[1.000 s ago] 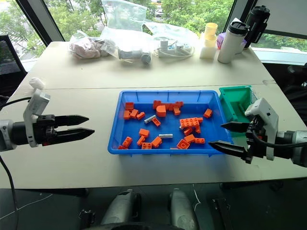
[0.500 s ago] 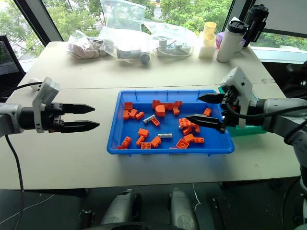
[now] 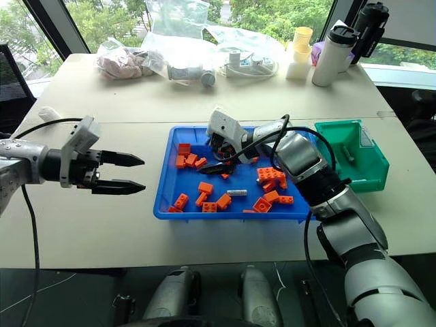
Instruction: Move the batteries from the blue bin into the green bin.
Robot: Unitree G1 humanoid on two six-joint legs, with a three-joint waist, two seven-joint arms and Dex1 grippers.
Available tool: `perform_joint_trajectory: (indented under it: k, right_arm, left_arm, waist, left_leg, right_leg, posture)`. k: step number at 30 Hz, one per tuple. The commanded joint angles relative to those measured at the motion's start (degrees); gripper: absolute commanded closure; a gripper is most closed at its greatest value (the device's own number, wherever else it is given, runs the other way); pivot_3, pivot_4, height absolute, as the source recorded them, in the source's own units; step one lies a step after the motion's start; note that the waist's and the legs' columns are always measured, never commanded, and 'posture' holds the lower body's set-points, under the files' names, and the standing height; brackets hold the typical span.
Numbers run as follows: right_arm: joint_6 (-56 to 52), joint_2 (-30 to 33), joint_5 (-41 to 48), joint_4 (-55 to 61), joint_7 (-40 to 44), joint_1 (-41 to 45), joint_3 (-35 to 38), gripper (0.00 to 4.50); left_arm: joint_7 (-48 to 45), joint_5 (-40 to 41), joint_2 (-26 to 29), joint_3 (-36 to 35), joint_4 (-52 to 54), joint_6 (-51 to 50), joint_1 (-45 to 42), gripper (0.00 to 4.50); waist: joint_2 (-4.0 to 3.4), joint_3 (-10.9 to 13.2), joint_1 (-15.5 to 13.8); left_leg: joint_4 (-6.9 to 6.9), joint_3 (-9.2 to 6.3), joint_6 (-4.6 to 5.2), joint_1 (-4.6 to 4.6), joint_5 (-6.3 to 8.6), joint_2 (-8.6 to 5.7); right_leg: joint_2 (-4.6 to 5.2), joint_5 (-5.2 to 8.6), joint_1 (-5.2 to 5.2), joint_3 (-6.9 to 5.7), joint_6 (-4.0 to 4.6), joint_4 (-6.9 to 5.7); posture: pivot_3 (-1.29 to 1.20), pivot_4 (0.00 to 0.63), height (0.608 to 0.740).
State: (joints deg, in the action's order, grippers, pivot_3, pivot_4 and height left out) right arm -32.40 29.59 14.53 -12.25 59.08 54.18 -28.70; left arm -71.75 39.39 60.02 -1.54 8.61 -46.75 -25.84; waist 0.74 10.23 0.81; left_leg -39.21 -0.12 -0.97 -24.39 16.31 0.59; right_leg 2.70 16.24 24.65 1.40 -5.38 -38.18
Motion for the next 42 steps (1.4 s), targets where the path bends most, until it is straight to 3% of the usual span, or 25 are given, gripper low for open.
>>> perform_joint_trajectory:
  k: [1,14,15,16,23,29,34,39,42]
  right_arm:
    - [4.18,-1.09,-3.80,-2.62,2.46,1.89,-0.31,0.03]
    - [12.49,-6.62,-14.55,-18.01,5.07,3.50,-0.75,0.03]
    - [13.25,-7.06,-15.49,-18.86,4.97,3.52,-1.03,0.54]
    - [14.01,-7.33,-16.54,-19.14,5.15,3.40,-1.51,0.76]
    - [16.85,-7.59,-20.93,-18.33,6.15,2.83,-2.07,4.38]
    - [11.96,-8.00,-18.31,-13.54,4.51,3.45,3.65,4.50]
    - [-1.75,-2.57,-11.69,3.96,1.16,2.17,16.56,4.50]
    - [-14.73,4.79,-7.15,23.32,-5.17,-6.66,30.67,4.50]
    - [-20.03,9.93,-10.16,30.70,-13.14,-16.86,42.12,4.50]
  left_arm:
    - [2.17,1.86,-0.68,-3.90,3.29,-0.93,1.05,0.00]
    - [8.26,4.52,-4.02,-7.88,6.97,-3.65,4.46,0.00]
    - [8.53,4.66,-4.17,-7.92,7.11,-3.76,4.52,0.00]
    - [8.80,4.83,-4.29,-7.99,7.31,-3.89,4.59,0.00]
    - [10.94,5.57,-5.20,-8.80,7.63,-4.07,4.54,0.00]
    - [11.87,5.59,-6.04,-7.87,7.60,-3.71,3.74,0.00]
    - [11.59,6.03,-7.05,-7.19,7.09,-3.52,1.14,0.00]
    - [13.05,7.51,-10.52,-6.56,7.46,-4.05,-2.27,0.00]
    - [19.07,7.19,-18.45,-4.92,6.23,-3.43,-5.93,0.00]
  waist:
    - [0.00,0.00,0.11]
    - [0.00,0.00,0.34]
    - [0.00,0.00,0.36]
    - [0.00,0.00,0.36]
    - [0.00,-0.02,0.35]
    - [0.00,-0.02,0.31]
    - [-0.01,-0.01,-0.22]
    - [0.04,-0.04,-0.36]
    - [0.02,-0.06,-1.11]
  left_leg:
    - [0.00,-0.01,0.00,0.01,0.00,0.01]
    - [0.02,-0.02,-0.04,0.07,-0.02,0.04]
    - [0.02,-0.03,-0.06,0.07,-0.03,0.04]
    - [0.02,-0.02,-0.06,0.07,-0.04,0.04]
    - [0.03,-0.04,-0.17,0.14,-0.09,0.04]
    - [0.04,-0.05,-0.18,0.22,-0.10,0.04]
    - [0.05,-0.10,-0.20,0.14,-0.11,0.01]
    - [0.06,-0.20,-0.17,0.12,-0.10,-0.06]
    - [0.05,-0.22,-0.17,0.12,-0.10,-0.07]
  right_leg:
    - [-0.01,0.00,0.00,0.00,0.00,-0.01]
    - [-0.04,0.00,0.01,0.00,0.00,-0.11]
    - [-0.04,0.00,0.01,0.00,0.00,-0.11]
    - [-0.04,0.00,0.01,0.00,0.00,-0.11]
    - [-0.04,-0.01,-0.02,0.00,0.01,-0.16]
    - [-0.03,-0.01,-0.08,0.00,0.01,-0.17]
    - [0.01,-0.01,-0.06,-0.02,0.01,-0.16]
    - [0.07,-0.01,-0.13,-0.06,0.01,-0.08]
    - [0.07,-0.01,-0.17,-0.07,0.01,-0.08]
  posture:
    - [0.00,0.150,0.740]
    - [0.00,0.150,0.740]
    - [0.00,0.150,0.740]
    - [0.00,0.150,0.740]
    - [0.00,0.150,0.740]
    - [0.00,0.150,0.740]
    - [0.00,0.150,0.740]
    - [0.00,0.150,0.740]
    - [0.00,0.150,0.740]
